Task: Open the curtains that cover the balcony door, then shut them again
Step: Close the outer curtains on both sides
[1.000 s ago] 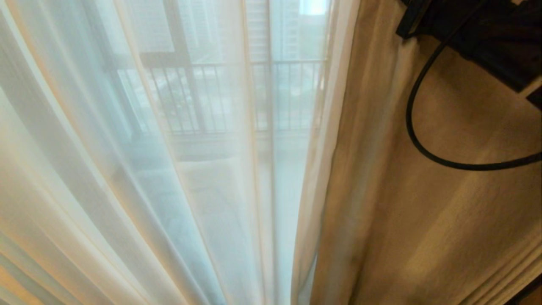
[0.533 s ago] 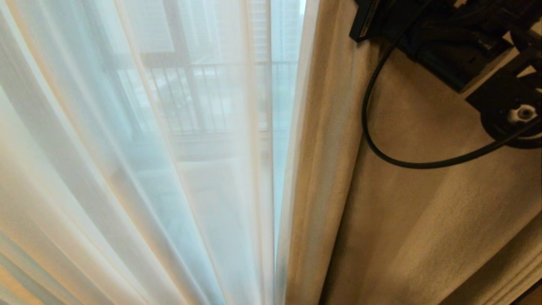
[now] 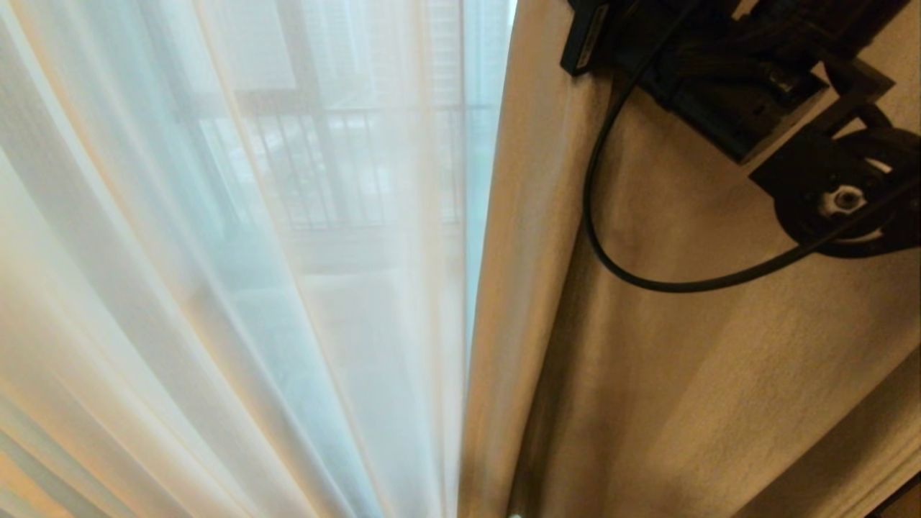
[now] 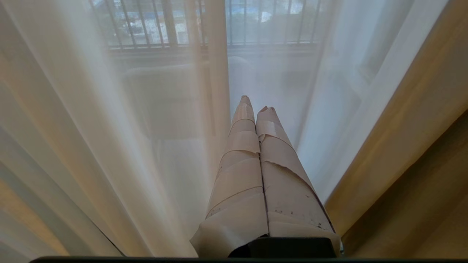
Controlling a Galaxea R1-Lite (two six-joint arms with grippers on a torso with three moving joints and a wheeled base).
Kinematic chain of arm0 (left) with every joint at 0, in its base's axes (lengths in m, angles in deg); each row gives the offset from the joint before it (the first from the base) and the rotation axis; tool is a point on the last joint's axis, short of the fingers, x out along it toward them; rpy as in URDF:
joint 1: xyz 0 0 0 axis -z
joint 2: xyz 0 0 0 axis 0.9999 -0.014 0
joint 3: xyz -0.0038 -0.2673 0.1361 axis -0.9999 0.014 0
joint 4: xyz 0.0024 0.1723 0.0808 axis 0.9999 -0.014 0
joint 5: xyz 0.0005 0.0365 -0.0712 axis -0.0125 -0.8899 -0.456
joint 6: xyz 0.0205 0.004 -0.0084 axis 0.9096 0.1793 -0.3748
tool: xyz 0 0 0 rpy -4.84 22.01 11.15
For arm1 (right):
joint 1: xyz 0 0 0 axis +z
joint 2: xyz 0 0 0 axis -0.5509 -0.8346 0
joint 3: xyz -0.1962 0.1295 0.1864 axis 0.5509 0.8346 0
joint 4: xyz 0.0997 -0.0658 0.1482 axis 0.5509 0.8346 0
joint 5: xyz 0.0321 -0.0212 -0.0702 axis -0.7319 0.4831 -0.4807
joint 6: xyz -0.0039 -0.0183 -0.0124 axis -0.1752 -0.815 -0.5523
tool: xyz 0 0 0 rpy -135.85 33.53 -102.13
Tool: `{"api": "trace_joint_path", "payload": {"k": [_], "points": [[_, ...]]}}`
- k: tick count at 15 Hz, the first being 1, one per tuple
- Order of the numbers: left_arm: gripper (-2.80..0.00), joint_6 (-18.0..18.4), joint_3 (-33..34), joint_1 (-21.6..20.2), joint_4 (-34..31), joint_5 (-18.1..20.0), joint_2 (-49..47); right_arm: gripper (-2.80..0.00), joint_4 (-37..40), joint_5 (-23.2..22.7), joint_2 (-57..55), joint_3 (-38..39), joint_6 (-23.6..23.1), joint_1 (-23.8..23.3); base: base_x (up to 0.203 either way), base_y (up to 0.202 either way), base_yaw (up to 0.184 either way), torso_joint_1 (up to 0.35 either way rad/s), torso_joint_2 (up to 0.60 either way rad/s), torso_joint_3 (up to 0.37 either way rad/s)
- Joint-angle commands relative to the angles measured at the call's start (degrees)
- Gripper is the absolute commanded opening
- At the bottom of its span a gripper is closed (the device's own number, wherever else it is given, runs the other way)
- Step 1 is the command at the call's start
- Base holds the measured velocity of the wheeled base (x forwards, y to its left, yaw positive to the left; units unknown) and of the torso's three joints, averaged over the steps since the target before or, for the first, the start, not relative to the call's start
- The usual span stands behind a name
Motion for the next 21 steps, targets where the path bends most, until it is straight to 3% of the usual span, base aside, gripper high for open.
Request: {"api": "trace_joint_path", "payload": {"k": [1, 7, 16, 17, 21], "points": [[-2.80, -0.03, 0.00, -0.01, 0.02, -0.01, 0.02, -2.80, -0.07, 2.50, -2.68, -1.95, -0.62, 1.64, 0.000, 0.000, 0.000, 0.000, 0.00, 0.000], [-2.80, -0.03, 0.00, -0.01, 0.02, -0.01, 0.02, -2.80, -0.01, 4.12, -5.54, -4.17, -1.17, 4.70, 0.000, 0.000, 0.000, 0.000, 0.00, 0.000], [-2.80, -0.03, 0.00, -0.01, 0.02, -0.01, 0.02, -2.80, 1.20, 4.03, -1.76, -3.30, -2.49, 4.62, 0.000, 0.000, 0.000, 0.000, 0.00, 0.000], [-2.80, -0.03, 0.00, -0.01, 0.02, -0.01, 0.02, 0.00, 1.44, 4.03, -1.12, -2.97, -2.49, 4.58, 0.000, 0.000, 0.000, 0.000, 0.00, 0.000], [-2.80, -0.03, 0.00, -0.01, 0.02, -0.01, 0.02, 0.00, 1.57, 4.03, 3.63, 1.53, -2.40, 4.53, 0.000, 0.000, 0.000, 0.000, 0.00, 0.000]]}}
